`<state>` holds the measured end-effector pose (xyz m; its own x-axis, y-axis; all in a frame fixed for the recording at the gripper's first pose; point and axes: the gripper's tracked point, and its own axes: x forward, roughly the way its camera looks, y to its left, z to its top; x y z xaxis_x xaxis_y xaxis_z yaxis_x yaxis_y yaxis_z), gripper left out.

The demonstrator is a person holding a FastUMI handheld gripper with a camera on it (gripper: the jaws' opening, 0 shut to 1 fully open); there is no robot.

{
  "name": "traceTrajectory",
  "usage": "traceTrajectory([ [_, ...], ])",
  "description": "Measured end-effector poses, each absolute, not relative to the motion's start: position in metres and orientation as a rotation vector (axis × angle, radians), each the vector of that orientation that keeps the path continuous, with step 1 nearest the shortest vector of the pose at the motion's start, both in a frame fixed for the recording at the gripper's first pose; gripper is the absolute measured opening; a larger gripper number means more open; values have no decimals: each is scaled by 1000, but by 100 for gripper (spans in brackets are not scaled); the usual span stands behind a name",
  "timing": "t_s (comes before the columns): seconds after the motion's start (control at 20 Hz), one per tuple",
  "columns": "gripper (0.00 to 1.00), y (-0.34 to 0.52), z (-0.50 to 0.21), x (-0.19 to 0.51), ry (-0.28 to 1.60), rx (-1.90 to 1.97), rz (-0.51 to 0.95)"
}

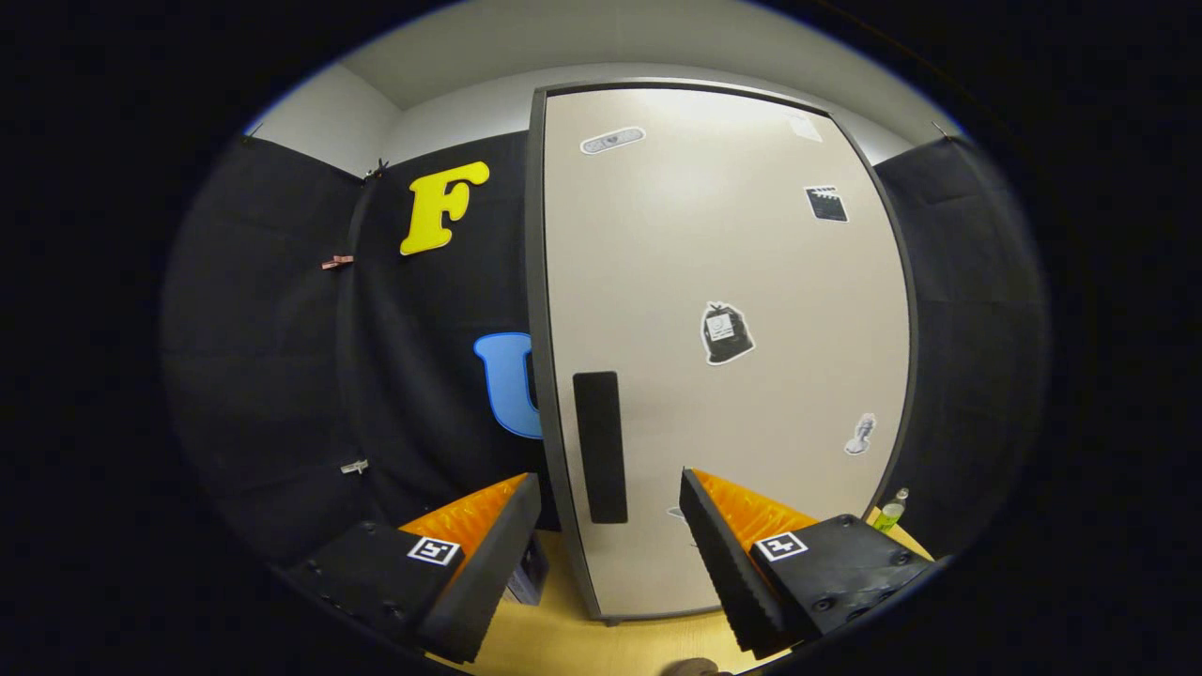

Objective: Open the shoe cabinet door, grab the shoes and put them into the shoe cabinet, then close the shoe cabinet door.

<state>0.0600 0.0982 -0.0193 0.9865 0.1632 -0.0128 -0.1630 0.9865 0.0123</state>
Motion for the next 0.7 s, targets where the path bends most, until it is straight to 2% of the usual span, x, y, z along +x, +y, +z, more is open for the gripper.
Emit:
traceTrajectory([
  [0.35,98,103,-28,116,35,18,101],
  [0.55,94,98,-34,132,44,-7,50],
  [0.7,59,99,-35,136,48,-1,39],
])
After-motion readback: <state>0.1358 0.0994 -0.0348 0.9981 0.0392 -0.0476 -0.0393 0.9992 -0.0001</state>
